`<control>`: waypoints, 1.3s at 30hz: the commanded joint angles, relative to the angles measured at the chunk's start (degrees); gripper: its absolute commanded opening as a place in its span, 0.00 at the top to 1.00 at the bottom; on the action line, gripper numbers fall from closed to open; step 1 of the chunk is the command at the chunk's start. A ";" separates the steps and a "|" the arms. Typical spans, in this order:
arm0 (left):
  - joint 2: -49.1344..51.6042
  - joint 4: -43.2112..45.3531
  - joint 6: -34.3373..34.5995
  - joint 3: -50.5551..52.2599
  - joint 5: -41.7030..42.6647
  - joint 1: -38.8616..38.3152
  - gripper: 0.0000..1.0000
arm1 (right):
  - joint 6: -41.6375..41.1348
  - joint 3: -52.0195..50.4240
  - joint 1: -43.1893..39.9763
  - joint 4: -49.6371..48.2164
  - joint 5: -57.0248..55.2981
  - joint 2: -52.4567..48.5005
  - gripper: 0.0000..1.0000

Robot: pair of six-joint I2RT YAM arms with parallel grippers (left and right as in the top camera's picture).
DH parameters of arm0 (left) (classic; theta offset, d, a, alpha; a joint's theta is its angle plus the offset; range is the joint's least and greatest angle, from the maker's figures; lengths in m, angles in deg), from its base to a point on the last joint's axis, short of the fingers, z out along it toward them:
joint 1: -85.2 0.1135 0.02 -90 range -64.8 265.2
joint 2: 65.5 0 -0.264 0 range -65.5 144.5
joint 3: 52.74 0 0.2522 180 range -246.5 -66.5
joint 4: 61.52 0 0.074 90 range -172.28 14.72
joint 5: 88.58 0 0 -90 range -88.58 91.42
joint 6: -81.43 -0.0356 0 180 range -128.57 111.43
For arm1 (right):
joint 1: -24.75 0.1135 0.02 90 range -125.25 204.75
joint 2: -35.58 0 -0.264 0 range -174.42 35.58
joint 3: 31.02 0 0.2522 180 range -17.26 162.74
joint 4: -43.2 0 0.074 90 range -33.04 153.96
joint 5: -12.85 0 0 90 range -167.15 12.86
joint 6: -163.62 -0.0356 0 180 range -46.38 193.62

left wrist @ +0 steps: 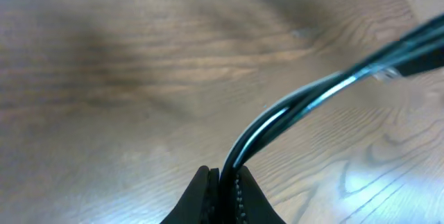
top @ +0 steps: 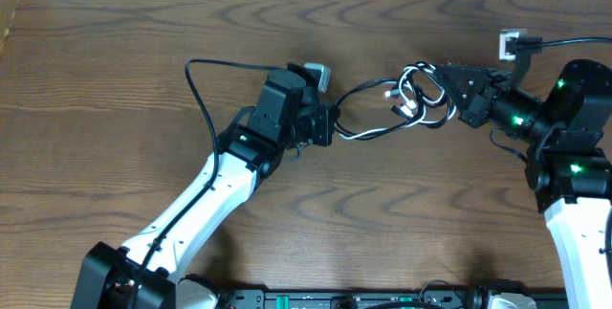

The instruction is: Untangle cables

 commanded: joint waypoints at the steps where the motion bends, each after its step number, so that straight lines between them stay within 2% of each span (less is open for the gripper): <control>1: -0.28 -1.11 -1.60 2.82 -5.09 2.58 0.92 | -1.92 0.39 -2.91 -1.11 -1.22 2.12 0.99; 11: -0.28 -1.40 -1.64 3.32 -7.54 6.38 0.92 | -2.36 0.39 -8.33 -1.03 0.33 3.52 0.99; 18: -0.28 -1.55 -1.62 3.32 -6.23 6.73 0.93 | -1.27 0.39 -10.54 0.98 3.04 3.82 0.99; 19: -0.28 -1.33 -1.60 3.32 -5.35 6.73 0.93 | -0.59 0.39 -10.49 1.73 3.02 3.82 0.93; 23: -0.33 1.16 -1.16 3.32 0.26 6.73 0.92 | 1.81 0.39 -10.43 5.92 2.12 3.43 0.42; 24: -0.35 2.05 -0.70 3.32 1.62 6.73 0.93 | 3.08 0.39 -10.38 7.19 2.10 3.04 0.37; 31: -1.01 8.76 4.55 3.32 8.22 6.34 0.93 | 7.54 0.39 -8.11 13.31 0.46 -1.25 0.35; 39: -3.26 14.73 9.66 3.30 12.74 5.73 0.93 | 14.49 0.39 1.88 14.25 0.22 -8.90 0.34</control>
